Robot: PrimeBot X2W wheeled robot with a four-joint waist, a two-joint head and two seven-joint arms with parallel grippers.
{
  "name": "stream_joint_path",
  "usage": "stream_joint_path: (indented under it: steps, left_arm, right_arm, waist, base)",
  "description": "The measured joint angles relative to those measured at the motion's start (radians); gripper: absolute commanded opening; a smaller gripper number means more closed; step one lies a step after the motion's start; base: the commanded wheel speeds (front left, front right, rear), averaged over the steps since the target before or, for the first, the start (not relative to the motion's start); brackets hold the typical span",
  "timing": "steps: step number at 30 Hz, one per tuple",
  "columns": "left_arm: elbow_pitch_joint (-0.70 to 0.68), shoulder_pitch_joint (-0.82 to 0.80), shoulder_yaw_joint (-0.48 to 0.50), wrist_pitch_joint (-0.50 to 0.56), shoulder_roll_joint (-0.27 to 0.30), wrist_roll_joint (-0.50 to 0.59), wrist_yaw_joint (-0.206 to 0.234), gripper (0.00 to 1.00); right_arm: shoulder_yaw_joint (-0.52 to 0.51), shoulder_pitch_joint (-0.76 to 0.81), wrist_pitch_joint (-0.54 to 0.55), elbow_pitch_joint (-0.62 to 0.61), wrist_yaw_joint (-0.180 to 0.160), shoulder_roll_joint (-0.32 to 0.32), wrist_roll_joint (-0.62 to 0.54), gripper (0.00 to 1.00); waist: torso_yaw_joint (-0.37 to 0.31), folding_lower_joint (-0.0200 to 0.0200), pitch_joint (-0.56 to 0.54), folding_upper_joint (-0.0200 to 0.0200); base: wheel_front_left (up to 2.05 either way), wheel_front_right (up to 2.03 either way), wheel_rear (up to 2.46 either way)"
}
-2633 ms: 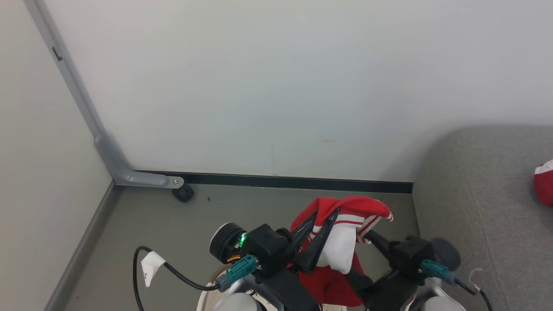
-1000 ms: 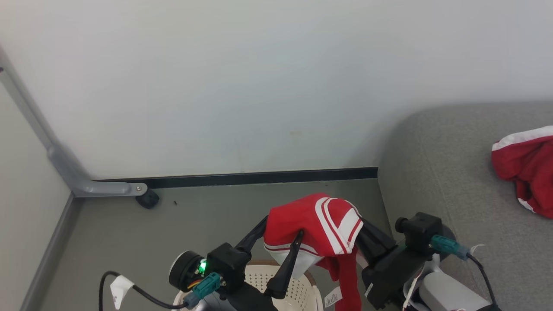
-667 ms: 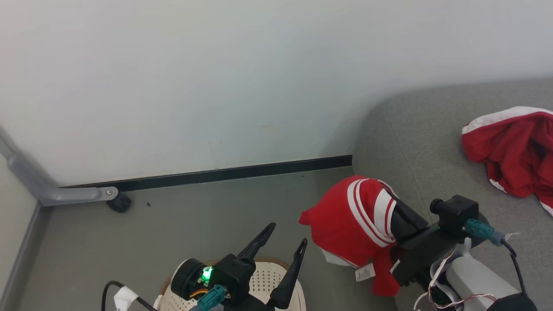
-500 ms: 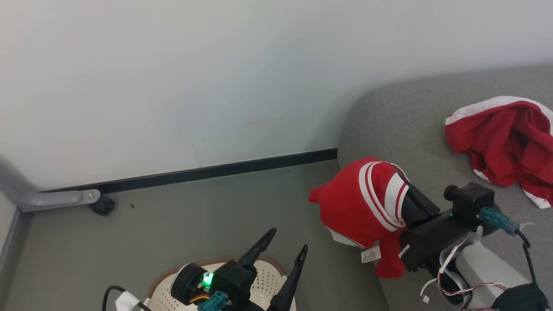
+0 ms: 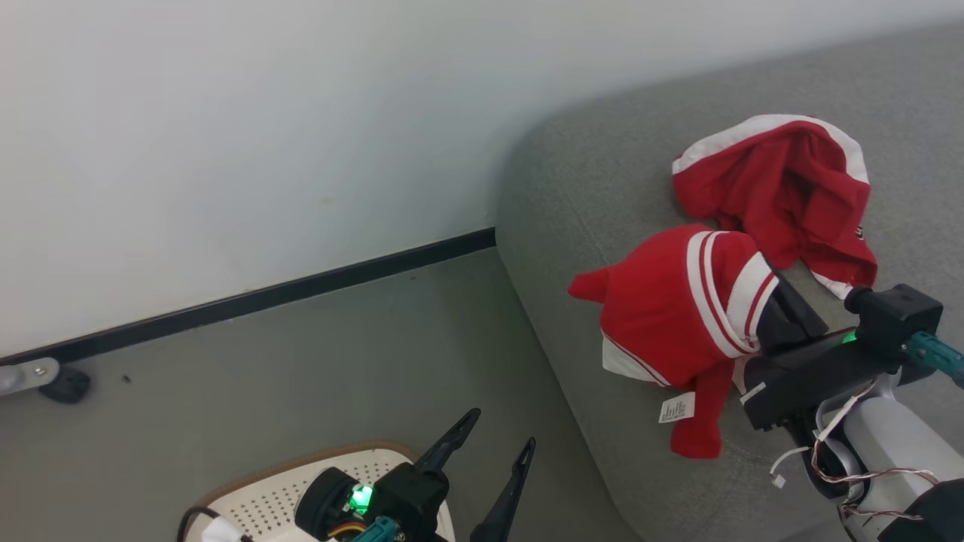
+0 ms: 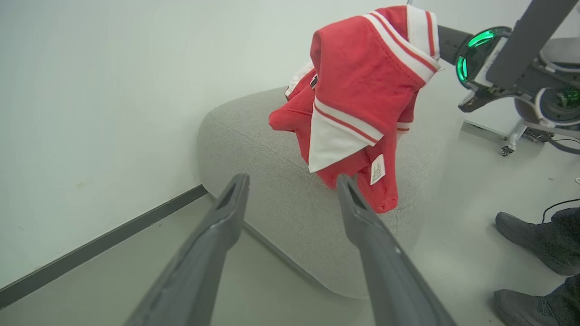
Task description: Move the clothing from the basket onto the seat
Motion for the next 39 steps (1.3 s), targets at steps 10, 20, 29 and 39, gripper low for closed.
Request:
stream_joint_path:
  steps: [10, 20, 29, 39]
  left_arm:
    - [-0.018, -0.013, 0.000, 0.035, 0.007, 0.036, 0.001, 1.00]
    - [-0.039, -0.071, -0.007, 0.075, 0.016, 0.053, 0.002, 1.00]
    - [-0.059, -0.114, -0.006, 0.096, 0.027, 0.071, 0.002, 1.00]
    - [-0.085, -0.161, -0.015, 0.126, 0.033, 0.111, 0.001, 1.00]
  right_arm:
    - [-0.095, 0.017, 0.000, -0.026, -0.009, -0.024, 0.011, 0.00]
    - [-0.198, -0.005, 0.000, -0.042, -0.017, -0.041, 0.021, 0.00]
    - [-0.290, -0.192, 0.000, -0.035, -0.003, -0.086, 0.023, 0.00]
    - [-0.406, -0.408, -0.005, 0.012, 0.019, -0.181, 0.028, 0.00]
  waist:
    - [-0.090, 0.0000, 0.074, 0.0000]
    - [-0.115, 0.0001, 0.168, 0.0001]
    - [-0.099, 0.0000, 0.249, 0.0000]
    - [-0.068, 0.0000, 0.335, 0.0000]
  base:
    - [0.00, 0.00, 0.00]
    - [0.00, 0.00, 0.00]
    - [0.00, 0.00, 0.00]
    - [0.00, 0.00, 0.00]
